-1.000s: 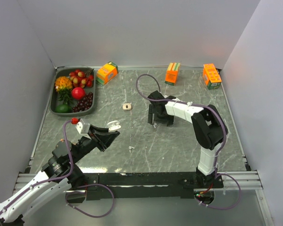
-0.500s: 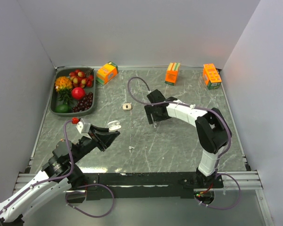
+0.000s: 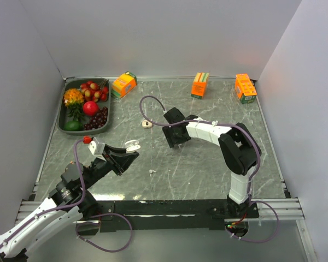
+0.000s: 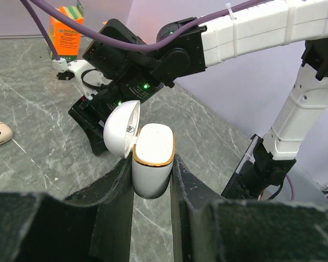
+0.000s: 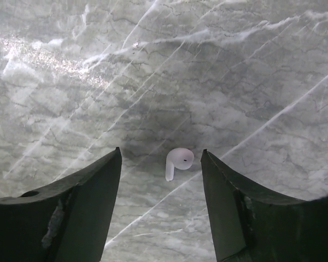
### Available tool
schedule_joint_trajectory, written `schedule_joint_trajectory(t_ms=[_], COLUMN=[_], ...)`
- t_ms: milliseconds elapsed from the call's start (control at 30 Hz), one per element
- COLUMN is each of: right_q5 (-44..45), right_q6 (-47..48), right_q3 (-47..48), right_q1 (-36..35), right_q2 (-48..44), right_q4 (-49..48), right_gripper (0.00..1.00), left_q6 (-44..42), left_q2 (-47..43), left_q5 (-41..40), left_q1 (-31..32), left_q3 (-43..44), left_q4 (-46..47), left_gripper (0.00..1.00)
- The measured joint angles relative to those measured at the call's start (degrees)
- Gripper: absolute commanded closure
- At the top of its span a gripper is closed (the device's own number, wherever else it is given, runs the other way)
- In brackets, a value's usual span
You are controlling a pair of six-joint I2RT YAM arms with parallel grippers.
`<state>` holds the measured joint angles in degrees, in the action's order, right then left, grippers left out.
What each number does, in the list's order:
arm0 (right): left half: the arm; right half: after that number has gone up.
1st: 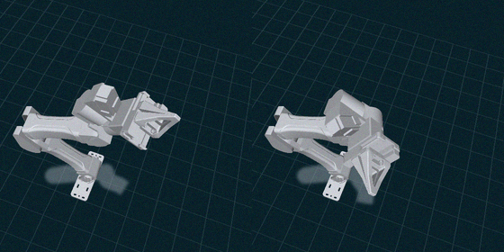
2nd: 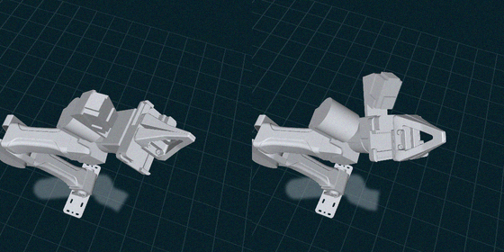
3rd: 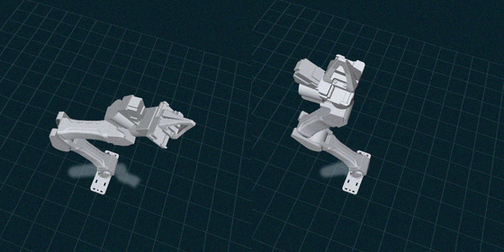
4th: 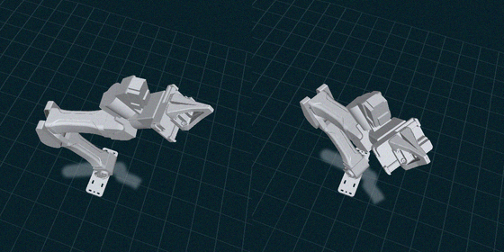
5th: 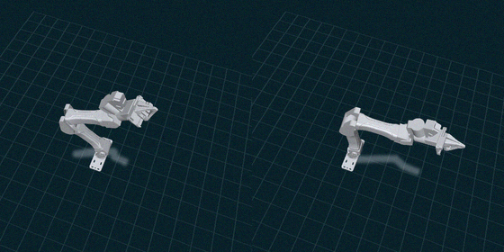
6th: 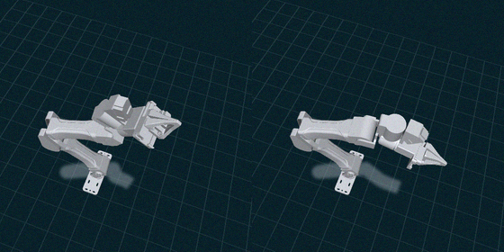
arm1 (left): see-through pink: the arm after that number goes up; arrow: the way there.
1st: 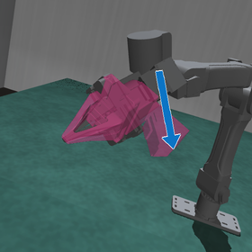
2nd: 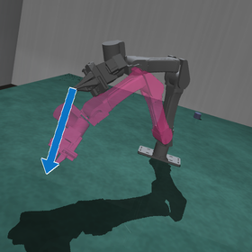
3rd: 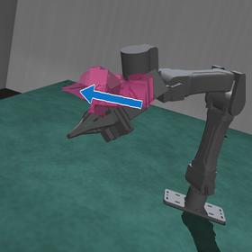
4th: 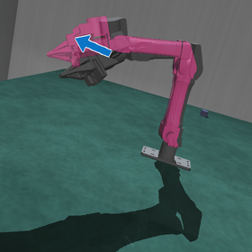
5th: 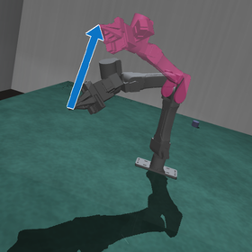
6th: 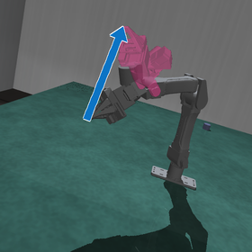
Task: Insert the wireless bluetooth earbuds into the charging case
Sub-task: Pick up the earbud from the center of the board.
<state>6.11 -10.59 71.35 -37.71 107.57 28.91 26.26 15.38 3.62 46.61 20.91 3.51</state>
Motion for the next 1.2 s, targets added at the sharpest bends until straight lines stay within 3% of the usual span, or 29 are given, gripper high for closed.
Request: schedule_joint_trajectory(t_ms=[900, 1100, 1200], right_q5=[0.87, 0.92, 1.01], right_q6=[-1.27, -1.57, -1.77], right_q3=[-1.01, -1.25, -1.25], right_q1=[0.42, 0.44, 0.48], right_q2=[0.57, 0.57, 0.57], right_q4=[-0.87, -1.46, -1.49], right_gripper=[0.63, 0.75, 0.86], left_q6=[0.00, 0.00, 0.00], left_q2=[0.22, 0.24, 0.28], left_q5=[0.00, 0.00, 0.00], left_q1=[0.13, 0.13, 0.13], left_q3=[0.00, 0.00, 0.00], left_q4=[0.02, 0.02, 0.02], left_gripper=[0.99, 0.99, 0.99])
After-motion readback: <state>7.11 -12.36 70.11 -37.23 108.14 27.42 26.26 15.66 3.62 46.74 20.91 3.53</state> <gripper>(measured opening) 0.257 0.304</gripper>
